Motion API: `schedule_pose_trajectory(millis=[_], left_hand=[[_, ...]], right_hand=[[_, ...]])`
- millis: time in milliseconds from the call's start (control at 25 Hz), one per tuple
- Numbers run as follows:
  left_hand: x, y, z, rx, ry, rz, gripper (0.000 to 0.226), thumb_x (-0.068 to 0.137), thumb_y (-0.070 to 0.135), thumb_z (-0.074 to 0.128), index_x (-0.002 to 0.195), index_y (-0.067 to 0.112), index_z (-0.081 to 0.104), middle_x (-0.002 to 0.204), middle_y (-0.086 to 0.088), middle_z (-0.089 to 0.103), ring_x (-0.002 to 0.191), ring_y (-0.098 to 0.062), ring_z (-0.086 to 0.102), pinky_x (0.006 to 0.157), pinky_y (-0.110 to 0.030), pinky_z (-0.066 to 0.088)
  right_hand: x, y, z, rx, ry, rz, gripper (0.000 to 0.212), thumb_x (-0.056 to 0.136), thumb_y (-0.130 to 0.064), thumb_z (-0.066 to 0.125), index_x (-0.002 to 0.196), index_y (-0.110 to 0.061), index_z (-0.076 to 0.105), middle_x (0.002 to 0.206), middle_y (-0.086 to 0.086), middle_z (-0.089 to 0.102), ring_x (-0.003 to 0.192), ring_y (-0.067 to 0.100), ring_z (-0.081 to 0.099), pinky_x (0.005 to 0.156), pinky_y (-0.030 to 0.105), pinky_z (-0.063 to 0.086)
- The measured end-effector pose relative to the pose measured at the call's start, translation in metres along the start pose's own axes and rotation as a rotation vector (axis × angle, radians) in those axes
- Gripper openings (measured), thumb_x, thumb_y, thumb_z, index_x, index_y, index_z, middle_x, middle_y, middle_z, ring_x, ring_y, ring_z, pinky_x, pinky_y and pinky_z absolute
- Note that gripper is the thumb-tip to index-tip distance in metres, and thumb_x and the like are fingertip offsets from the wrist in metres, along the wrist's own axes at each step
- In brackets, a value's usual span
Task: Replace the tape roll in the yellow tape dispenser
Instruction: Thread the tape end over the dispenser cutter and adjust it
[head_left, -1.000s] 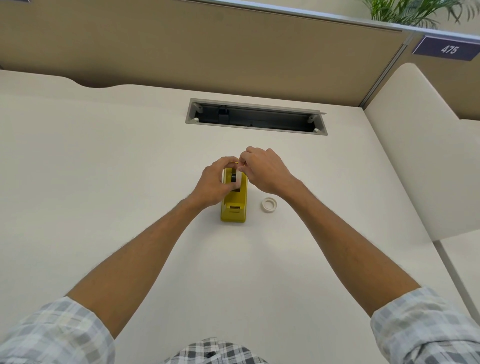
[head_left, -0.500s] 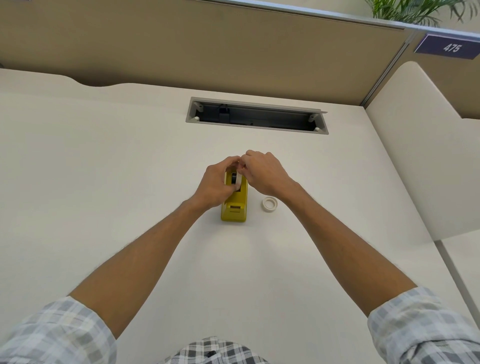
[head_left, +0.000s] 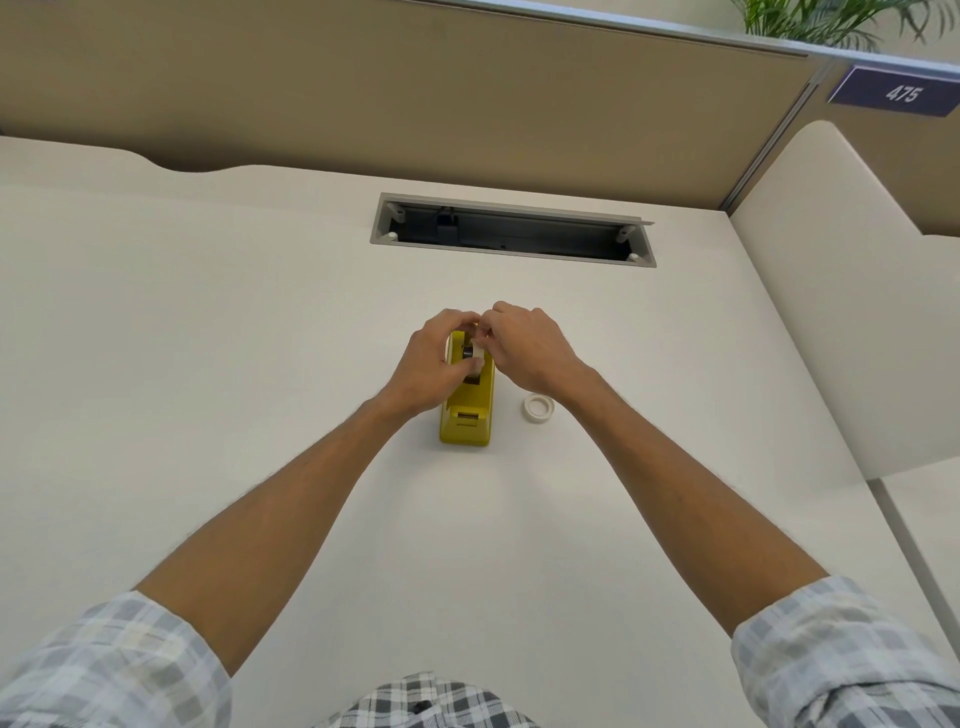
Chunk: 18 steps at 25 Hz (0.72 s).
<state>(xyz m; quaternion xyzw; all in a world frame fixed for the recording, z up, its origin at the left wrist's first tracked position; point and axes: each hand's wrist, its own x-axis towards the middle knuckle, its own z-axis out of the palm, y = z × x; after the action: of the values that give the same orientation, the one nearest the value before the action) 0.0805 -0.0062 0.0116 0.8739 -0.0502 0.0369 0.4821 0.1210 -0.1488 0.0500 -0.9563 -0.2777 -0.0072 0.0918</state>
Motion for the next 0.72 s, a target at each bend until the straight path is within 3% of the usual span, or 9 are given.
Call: schedule_pose_trajectory(millis=[120,200,400,720], left_hand=[[0.001,-0.002,-0.002,0.139,-0.03,-0.034,0.042,0.085,0.025,0.069,0.125,0.016,0.059,0.131,-0.005,0.049,0.123,-0.017,0.041,0.102,-0.036,0.038],[0.003,-0.003,-0.005,0.198,-0.048,-0.03,0.041,0.086,0.03,0.068,0.124,0.017,0.062,0.133,-0.003,0.048,0.129,-0.019,0.037,0.107,-0.044,0.034],[-0.001,-0.003,-0.008,0.188,-0.056,-0.023,0.041,0.086,0.031,0.068,0.125,0.022,0.061,0.14,-0.002,0.051,0.137,-0.019,0.032,0.111,-0.048,0.026],[-0.003,-0.007,-0.009,0.178,-0.024,0.047,0.04,0.082,0.025,0.073,0.12,0.026,0.065,0.138,-0.001,0.055,0.139,-0.02,0.035,0.111,-0.053,0.028]], right_hand=[[-0.002,0.001,-0.001,0.006,-0.002,-0.003,0.019,0.099,-0.024,0.049,0.1,-0.013,0.064,0.097,0.005,0.064,0.076,0.017,0.055,0.068,0.028,0.041],[-0.003,0.002,-0.001,0.007,-0.001,-0.005,0.02,0.099,-0.025,0.049,0.101,-0.012,0.064,0.098,0.005,0.064,0.075,0.016,0.053,0.067,0.027,0.037],[-0.005,0.0,-0.002,-0.006,0.008,-0.032,0.02,0.099,-0.026,0.049,0.1,-0.013,0.065,0.097,0.004,0.064,0.078,0.018,0.057,0.07,0.03,0.043],[-0.016,-0.003,0.0,-0.046,0.098,-0.087,0.019,0.097,-0.023,0.052,0.101,-0.014,0.068,0.096,0.003,0.066,0.083,0.023,0.06,0.075,0.037,0.047]])
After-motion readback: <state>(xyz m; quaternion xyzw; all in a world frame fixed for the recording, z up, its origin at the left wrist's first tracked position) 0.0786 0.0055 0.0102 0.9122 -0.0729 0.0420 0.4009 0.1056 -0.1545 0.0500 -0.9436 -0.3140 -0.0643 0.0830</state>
